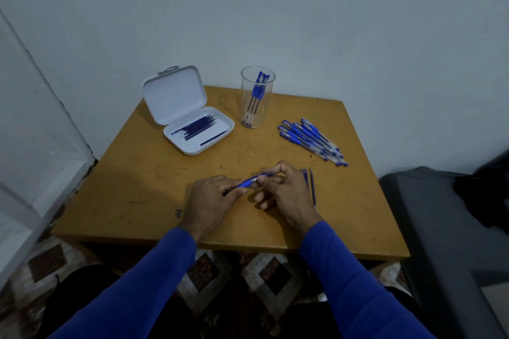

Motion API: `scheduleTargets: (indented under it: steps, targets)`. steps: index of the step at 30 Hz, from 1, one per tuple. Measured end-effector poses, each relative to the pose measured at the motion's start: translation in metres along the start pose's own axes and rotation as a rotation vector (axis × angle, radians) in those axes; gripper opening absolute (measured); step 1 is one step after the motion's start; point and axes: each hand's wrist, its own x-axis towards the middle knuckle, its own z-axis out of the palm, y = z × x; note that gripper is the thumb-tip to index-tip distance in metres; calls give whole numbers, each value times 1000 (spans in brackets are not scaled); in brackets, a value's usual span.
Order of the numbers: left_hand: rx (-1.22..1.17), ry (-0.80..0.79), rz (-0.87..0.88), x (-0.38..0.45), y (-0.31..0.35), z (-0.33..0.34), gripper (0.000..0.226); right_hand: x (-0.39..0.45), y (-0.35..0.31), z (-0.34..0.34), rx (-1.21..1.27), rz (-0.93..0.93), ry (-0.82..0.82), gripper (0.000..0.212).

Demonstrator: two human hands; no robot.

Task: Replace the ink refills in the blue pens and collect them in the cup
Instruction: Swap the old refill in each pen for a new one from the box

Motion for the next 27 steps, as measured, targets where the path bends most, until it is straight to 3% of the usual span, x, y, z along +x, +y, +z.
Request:
scheduleTargets:
  steps: [9,19,27]
  targets:
    - [27,-1,32,0,-2,0,22,1,-1,2,-38,2,-22,11]
    - [55,-16,32,2,3,0,25,4,-10,9,-57,12,48,22]
    - [199,-90,59,34,-6,8,47,37,-55,-2,-342,-244,267,22]
